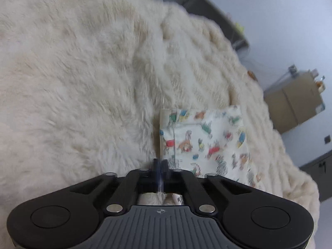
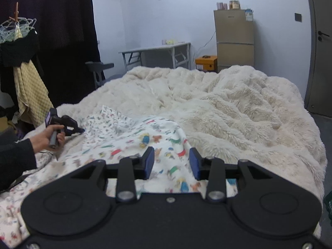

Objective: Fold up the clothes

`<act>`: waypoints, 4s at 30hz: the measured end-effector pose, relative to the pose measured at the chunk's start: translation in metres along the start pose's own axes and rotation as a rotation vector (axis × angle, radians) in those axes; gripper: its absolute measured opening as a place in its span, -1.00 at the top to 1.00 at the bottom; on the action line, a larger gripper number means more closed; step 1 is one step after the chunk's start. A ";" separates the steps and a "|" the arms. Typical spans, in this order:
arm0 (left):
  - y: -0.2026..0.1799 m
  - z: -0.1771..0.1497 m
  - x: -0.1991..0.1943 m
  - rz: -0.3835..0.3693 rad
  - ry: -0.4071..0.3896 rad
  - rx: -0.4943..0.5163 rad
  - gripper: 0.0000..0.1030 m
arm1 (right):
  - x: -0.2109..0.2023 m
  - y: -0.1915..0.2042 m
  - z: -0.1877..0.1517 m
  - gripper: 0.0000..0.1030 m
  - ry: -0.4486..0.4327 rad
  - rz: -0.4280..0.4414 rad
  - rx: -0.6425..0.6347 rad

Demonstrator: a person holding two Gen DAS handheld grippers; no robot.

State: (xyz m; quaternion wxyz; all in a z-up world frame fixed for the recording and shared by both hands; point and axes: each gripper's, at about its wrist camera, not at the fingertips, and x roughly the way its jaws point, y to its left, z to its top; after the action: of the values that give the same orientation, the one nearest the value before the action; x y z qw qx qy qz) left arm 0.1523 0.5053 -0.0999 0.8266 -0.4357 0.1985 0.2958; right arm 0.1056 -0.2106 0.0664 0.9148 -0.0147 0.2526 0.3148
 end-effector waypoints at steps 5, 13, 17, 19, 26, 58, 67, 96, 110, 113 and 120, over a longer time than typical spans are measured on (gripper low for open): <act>0.015 0.014 -0.036 0.055 -0.079 -0.014 0.97 | -0.045 0.000 -0.017 0.23 -0.077 0.022 0.039; 0.011 -0.017 0.005 -0.026 0.083 -0.086 -0.43 | -0.063 -0.003 -0.031 0.18 -0.088 0.031 0.077; 0.004 -0.015 0.029 0.007 0.068 -0.119 -0.44 | -0.059 -0.012 -0.030 0.18 -0.076 -0.012 0.104; 0.000 -0.013 0.037 0.001 0.052 -0.116 -0.38 | -0.055 -0.016 -0.031 0.18 -0.065 -0.033 0.119; -0.006 -0.004 0.024 -0.062 -0.035 -0.039 1.00 | -0.048 -0.015 -0.030 0.18 -0.055 -0.036 0.124; 0.110 -0.035 -0.100 -0.030 0.295 0.527 0.62 | -0.096 0.051 -0.040 -0.30 -0.020 0.045 -0.013; 0.075 0.010 -0.120 0.115 -0.065 0.530 0.92 | -0.087 0.056 -0.035 -0.30 -0.023 0.041 -0.033; 0.000 -0.267 -0.375 -0.656 0.082 1.760 -0.15 | -0.169 0.144 -0.134 0.24 0.268 0.156 -0.836; 0.022 -0.231 -0.405 -0.818 0.072 1.693 0.81 | -0.208 0.144 -0.126 0.95 0.252 0.251 -0.862; 0.022 -0.241 -0.398 -0.797 0.087 1.727 -0.28 | -0.210 0.137 -0.130 0.65 0.273 0.263 -0.859; 0.011 -0.243 -0.402 -0.802 0.033 1.689 -0.59 | -0.242 0.083 -0.096 -0.06 -0.031 0.325 -0.570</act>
State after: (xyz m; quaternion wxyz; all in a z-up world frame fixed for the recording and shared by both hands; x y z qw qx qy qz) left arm -0.1721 0.1796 -0.0033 0.9068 0.2692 0.1940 -0.2601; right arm -0.1495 -0.2999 0.1074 0.8154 -0.2251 0.1393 0.5148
